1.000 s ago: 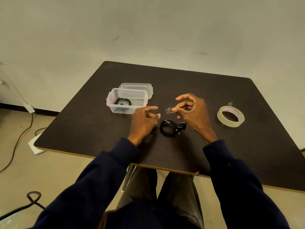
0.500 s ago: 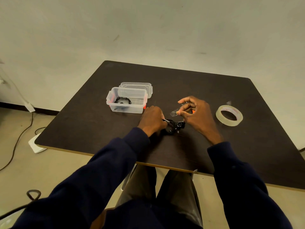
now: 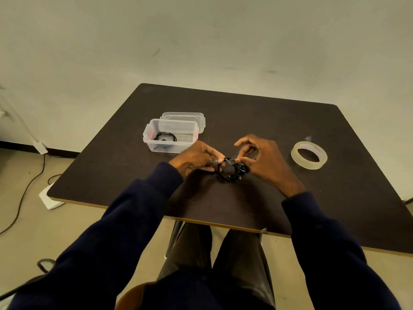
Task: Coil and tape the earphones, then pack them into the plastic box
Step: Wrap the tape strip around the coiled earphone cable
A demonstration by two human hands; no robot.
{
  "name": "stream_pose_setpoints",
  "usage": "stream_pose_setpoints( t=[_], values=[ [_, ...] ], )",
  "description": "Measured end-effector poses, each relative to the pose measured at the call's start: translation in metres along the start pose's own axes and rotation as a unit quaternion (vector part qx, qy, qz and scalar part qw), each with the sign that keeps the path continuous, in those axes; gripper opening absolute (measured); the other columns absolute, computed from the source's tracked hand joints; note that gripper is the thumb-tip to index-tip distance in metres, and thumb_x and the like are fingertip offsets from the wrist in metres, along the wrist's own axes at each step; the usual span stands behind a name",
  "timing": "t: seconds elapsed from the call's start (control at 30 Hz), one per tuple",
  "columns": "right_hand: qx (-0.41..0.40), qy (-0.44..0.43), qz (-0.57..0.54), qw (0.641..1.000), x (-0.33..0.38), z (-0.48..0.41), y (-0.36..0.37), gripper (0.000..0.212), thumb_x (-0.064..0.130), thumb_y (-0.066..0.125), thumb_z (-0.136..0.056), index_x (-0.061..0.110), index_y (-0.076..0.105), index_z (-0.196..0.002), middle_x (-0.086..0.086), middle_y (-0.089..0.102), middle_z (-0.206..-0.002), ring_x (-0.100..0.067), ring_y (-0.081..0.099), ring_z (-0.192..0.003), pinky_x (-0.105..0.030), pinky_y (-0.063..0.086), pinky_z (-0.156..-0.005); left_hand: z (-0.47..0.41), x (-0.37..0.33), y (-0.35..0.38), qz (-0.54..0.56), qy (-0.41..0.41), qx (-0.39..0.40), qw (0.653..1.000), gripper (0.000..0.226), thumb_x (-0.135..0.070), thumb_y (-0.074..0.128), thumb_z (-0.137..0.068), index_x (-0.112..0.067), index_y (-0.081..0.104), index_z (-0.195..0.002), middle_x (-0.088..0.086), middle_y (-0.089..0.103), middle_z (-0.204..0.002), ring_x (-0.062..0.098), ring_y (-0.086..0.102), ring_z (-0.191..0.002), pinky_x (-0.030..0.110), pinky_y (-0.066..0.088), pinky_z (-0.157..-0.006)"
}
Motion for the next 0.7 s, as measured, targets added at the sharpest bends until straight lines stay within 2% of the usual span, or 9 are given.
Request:
stream_pose_setpoints(
  t=[0.1,0.17,0.27,0.37,0.5,0.63,0.7],
  values=[
    [0.027,-0.044,0.045,0.998,0.007,-0.002,0.005,0.039,0.007,0.082,-0.083,0.018,0.067,-0.117,0.012,0.070,-0.086,0.000,0.067,-0.080,-0.033,0.060,-0.079,0.002,0.004,0.003,0.053,0.011,0.000,0.999,0.013,-0.005,0.068,-0.097,-0.006,0.077,-0.105,0.009,0.080,-0.092,0.019,0.075,-0.090,0.030,0.061,-0.079],
    [0.045,-0.064,0.080,0.994,0.010,-0.004,0.009,0.040,0.009,0.081,-0.084,0.021,0.066,-0.119,0.013,0.069,-0.088,-0.001,0.064,-0.082,-0.040,0.059,-0.079,0.003,0.004,0.003,0.071,0.022,-0.012,0.997,0.011,-0.006,0.069,-0.096,-0.008,0.078,-0.103,0.005,0.080,-0.087,0.015,0.076,-0.082,0.026,0.061,-0.074],
    [0.056,-0.101,0.153,0.982,0.016,-0.007,0.013,0.043,0.014,0.078,-0.085,0.025,0.062,-0.123,0.010,0.068,-0.096,-0.011,0.060,-0.094,-0.045,0.055,-0.081,0.002,0.004,0.000,0.099,0.024,-0.049,0.994,0.009,-0.004,0.071,-0.094,-0.008,0.078,-0.096,0.004,0.079,-0.085,0.010,0.075,-0.074,0.022,0.060,-0.066],
    [0.058,-0.146,0.208,0.966,0.025,-0.010,0.018,0.041,0.013,0.074,-0.088,0.022,0.062,-0.126,-0.002,0.067,-0.109,-0.020,0.061,-0.099,-0.044,0.055,-0.079,0.000,0.006,-0.002,0.138,0.017,-0.075,0.987,0.004,-0.007,0.075,-0.091,-0.007,0.079,-0.091,0.005,0.079,-0.083,0.011,0.075,-0.075,0.022,0.061,-0.066],
    [0.051,-0.186,0.233,0.953,0.031,-0.015,0.024,0.041,0.011,0.073,-0.090,0.014,0.062,-0.129,-0.010,0.069,-0.111,-0.025,0.061,-0.100,-0.033,0.044,-0.079,0.000,0.009,-0.004,0.183,0.004,-0.078,0.980,0.018,-0.007,0.075,-0.091,0.003,0.076,-0.106,0.010,0.078,-0.092,0.014,0.075,-0.081,0.021,0.060,-0.067],
    [0.022,-0.202,0.240,0.949,0.030,-0.017,0.025,0.044,0.007,0.076,-0.087,0.010,0.063,-0.128,-0.015,0.070,-0.108,-0.030,0.065,-0.094,-0.039,0.051,-0.074,0.002,0.007,-0.003,0.204,0.002,-0.070,0.977,0.015,0.000,0.070,-0.094,0.003,0.075,-0.107,0.010,0.077,-0.092,0.013,0.074,-0.080,0.023,0.061,-0.073],
    [0.012,-0.206,0.243,0.948,0.030,-0.017,0.026,0.048,0.006,0.080,-0.083,0.008,0.063,-0.129,-0.016,0.070,-0.108,-0.031,0.066,-0.092,-0.038,0.050,-0.073,0.001,0.007,-0.002,0.209,0.003,-0.067,0.976,0.013,0.000,0.069,-0.094,0.000,0.076,-0.105,0.009,0.077,-0.092,0.013,0.072,-0.083,0.023,0.060,-0.075]
  ],
)
Point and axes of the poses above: each hand's wrist, its own z-axis away from the middle knuckle, its own y-axis out of the palm, x = y × z, the point moved 6 cm from there along -z, towards the middle knuckle
